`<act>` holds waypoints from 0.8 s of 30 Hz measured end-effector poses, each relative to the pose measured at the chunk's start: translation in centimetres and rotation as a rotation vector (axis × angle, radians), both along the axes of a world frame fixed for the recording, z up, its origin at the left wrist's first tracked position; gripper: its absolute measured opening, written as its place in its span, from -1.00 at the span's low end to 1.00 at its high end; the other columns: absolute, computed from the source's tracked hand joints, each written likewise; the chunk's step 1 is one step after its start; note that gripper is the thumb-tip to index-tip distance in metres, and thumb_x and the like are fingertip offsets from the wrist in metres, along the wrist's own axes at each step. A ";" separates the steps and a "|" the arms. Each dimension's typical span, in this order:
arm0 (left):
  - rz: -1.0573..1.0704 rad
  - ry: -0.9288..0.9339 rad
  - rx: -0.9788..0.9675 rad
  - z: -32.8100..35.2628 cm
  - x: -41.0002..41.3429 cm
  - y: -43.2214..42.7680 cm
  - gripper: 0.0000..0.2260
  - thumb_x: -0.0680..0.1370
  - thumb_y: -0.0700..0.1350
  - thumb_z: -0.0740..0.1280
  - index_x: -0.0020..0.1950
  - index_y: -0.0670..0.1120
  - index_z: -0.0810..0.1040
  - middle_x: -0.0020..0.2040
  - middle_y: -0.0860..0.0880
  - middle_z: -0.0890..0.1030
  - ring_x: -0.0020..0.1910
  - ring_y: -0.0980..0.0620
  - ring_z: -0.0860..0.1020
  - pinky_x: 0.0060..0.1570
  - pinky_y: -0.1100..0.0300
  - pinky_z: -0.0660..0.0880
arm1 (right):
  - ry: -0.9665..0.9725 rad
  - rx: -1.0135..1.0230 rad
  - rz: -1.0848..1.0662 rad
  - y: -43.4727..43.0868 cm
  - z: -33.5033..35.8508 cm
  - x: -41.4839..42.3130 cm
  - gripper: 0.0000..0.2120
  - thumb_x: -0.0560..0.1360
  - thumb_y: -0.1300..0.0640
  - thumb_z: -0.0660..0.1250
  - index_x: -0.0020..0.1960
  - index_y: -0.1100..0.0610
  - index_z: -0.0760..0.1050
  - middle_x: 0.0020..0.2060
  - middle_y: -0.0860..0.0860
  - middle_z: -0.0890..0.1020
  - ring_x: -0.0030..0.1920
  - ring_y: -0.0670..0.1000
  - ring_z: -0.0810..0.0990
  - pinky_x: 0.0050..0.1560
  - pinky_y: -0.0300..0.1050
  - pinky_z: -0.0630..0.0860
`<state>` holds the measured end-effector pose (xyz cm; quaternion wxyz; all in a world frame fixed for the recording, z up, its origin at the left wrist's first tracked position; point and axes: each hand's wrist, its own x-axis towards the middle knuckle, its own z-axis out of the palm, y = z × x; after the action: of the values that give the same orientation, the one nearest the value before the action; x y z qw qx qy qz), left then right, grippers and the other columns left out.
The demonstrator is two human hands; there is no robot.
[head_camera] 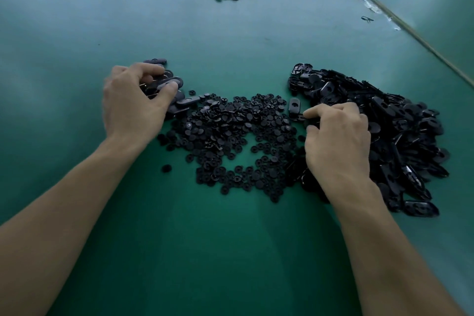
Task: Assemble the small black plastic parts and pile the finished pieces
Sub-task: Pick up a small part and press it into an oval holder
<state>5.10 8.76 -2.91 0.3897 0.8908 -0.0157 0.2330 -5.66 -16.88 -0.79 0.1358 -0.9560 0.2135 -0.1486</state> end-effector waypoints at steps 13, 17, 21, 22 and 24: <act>-0.586 0.107 -0.482 1.9 -6.1 -6.5 -0.93 0.53 -0.19 0.47 -0.10 -0.04 0.63 -0.35 0.11 0.62 -0.45 0.09 0.60 -0.49 0.28 0.50 | -0.200 0.021 -0.043 0.2 0.4 0.0 -0.77 0.60 0.14 0.29 0.19 0.05 0.65 0.17 0.08 0.55 0.18 0.16 0.45 0.16 0.02 0.39; -0.615 0.183 -0.542 1.0 -6.9 -7.2 -0.94 0.55 -0.24 0.44 -0.08 -0.10 0.62 -0.33 0.06 0.63 -0.41 -0.01 0.65 -0.49 0.22 0.54 | -0.331 0.093 0.073 0.4 0.5 0.1 -0.73 0.59 0.27 0.30 0.21 0.05 0.64 0.09 0.06 0.59 0.09 0.06 0.53 0.18 -0.17 0.41; -0.582 0.159 -0.586 0.7 -6.6 -7.1 -0.94 0.57 -0.22 0.43 -0.02 -0.07 0.64 -0.28 0.05 0.64 -0.37 -0.02 0.68 -0.49 0.22 0.55 | -0.425 0.492 0.345 1.5 0.6 0.0 -0.77 0.53 0.27 0.41 0.02 -0.05 0.67 -0.12 -0.06 0.66 -0.24 -0.19 0.56 -0.13 -0.36 0.46; -0.577 0.156 -0.596 0.7 -6.6 -7.0 -0.93 0.57 -0.20 0.43 0.00 -0.05 0.64 -0.26 0.06 0.65 -0.35 -0.02 0.68 -0.48 0.22 0.55 | -0.415 0.599 0.400 2.0 0.6 0.0 -0.77 0.52 0.27 0.43 -0.03 -0.07 0.67 -0.18 -0.06 0.68 -0.28 -0.17 0.58 -0.18 -0.32 0.48; -0.583 0.151 -0.598 0.7 -6.6 -6.9 -0.89 0.56 -0.19 0.44 0.05 -0.02 0.64 -0.22 0.05 0.67 -0.34 0.00 0.69 -0.48 0.23 0.55 | -0.401 0.779 0.486 2.8 0.5 0.0 -0.78 0.50 0.29 0.45 -0.09 -0.05 0.67 -0.24 -0.07 0.71 -0.28 -0.11 0.62 -0.20 -0.24 0.54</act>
<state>-1.48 1.85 -2.24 0.6805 0.7115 -0.1703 0.0414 -5.70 -14.12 -0.31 0.5517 -0.8090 -0.0062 -0.2027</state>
